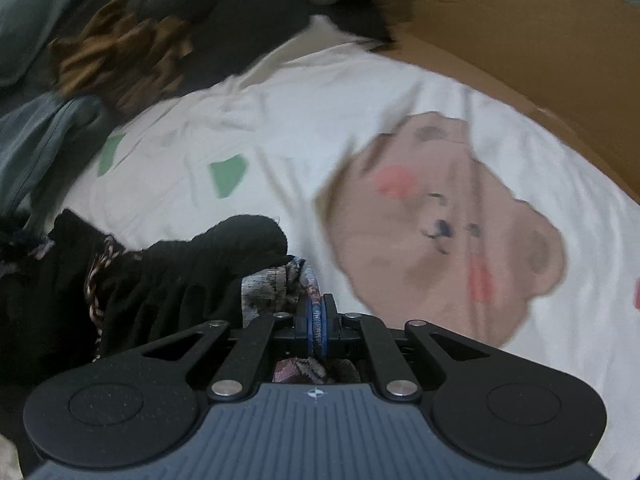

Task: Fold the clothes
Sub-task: 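Hold the black shorts waistband with both grippers and lift it, then carry the held shorts with both grippers toward the cardboard wall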

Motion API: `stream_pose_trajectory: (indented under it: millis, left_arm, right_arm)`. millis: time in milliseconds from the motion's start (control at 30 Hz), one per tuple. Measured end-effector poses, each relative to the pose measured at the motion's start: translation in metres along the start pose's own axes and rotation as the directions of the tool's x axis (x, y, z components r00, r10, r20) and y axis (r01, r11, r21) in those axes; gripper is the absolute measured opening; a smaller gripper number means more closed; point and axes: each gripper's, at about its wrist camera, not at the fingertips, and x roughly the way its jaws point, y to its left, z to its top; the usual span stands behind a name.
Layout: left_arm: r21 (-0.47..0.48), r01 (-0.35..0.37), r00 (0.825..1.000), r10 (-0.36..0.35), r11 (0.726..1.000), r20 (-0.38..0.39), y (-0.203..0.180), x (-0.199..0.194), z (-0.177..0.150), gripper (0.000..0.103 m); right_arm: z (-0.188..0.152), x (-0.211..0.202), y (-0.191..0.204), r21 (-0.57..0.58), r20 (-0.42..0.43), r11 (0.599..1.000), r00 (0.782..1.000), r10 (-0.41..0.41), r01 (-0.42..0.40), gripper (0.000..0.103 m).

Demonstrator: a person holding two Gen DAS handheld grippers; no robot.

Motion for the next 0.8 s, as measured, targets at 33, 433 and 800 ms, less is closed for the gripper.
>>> stream_pose_trajectory:
  millis: [33, 433, 800]
  left_arm:
    - [0.002, 0.021, 1.000, -0.021, 1.000, 0.001, -0.002, 0.002, 0.003, 0.011]
    - [0.166, 0.084, 0.981, -0.111, 0.983, 0.161, -0.052, -0.015, 0.053, 0.004]
    - [0.335, 0.140, 0.950, -0.222, 0.932, 0.220, -0.117, -0.001, 0.116, 0.004]
  right_arm:
    - [-0.001, -0.003, -0.003, 0.009, 0.004, 1.000, 1.000, -0.013, 0.013, 0.001]
    - [-0.013, -0.048, -0.050, 0.078, 0.042, 0.984, 0.986, -0.164, 0.161, 0.001]
    - [-0.025, -0.086, -0.095, 0.212, 0.071, 0.934, 0.949, -0.308, 0.287, 0.001]
